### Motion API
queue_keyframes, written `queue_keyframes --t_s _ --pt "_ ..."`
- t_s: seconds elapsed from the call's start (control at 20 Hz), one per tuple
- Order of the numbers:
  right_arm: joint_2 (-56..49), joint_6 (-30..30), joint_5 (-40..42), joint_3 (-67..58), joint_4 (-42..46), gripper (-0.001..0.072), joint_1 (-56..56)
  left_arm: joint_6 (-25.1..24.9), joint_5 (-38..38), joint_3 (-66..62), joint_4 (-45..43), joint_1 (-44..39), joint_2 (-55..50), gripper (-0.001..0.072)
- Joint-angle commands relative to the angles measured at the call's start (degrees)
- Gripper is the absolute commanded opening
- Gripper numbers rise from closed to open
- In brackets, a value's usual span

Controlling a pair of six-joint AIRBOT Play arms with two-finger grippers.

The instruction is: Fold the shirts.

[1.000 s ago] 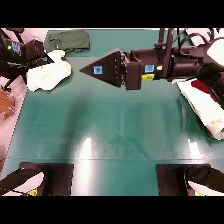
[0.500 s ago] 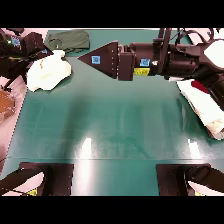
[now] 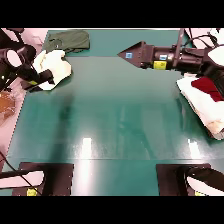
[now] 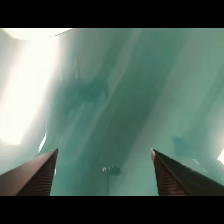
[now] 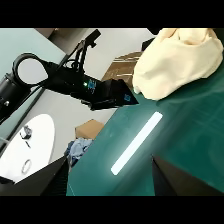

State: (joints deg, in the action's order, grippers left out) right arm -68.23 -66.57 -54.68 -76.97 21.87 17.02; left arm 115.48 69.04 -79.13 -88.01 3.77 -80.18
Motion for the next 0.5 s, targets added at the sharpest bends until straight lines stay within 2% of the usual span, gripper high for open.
queue_keyframes --t_s 0.0,0.15,0.25,0.35,0.45 --pt "0.1 1.7 -3.6 0.9 0.2 0.0582 -4.8 3.9 -1.4 1.5 3.4 7.2 -3.5 0.0720" --pt "0.1 3.1 -3.3 0.9 0.2 0.0581 -5.6 4.1 -11.1 1.5 10.3 14.4 -3.5 0.0719" --pt "0.1 3.7 -3.3 0.9 0.2 0.0581 -5.2 3.8 -18.3 1.5 10.0 17.1 -4.1 0.0718" --pt "0.1 3.7 -3.2 0.9 0.2 0.0581 -4.6 2.7 -21.1 1.5 5.7 17.5 -6.5 0.0718" --pt "0.1 3.6 -3.2 0.9 0.1 0.0581 -3.5 1.0 -23.3 1.5 9.7 17.3 -10.5 0.0719"
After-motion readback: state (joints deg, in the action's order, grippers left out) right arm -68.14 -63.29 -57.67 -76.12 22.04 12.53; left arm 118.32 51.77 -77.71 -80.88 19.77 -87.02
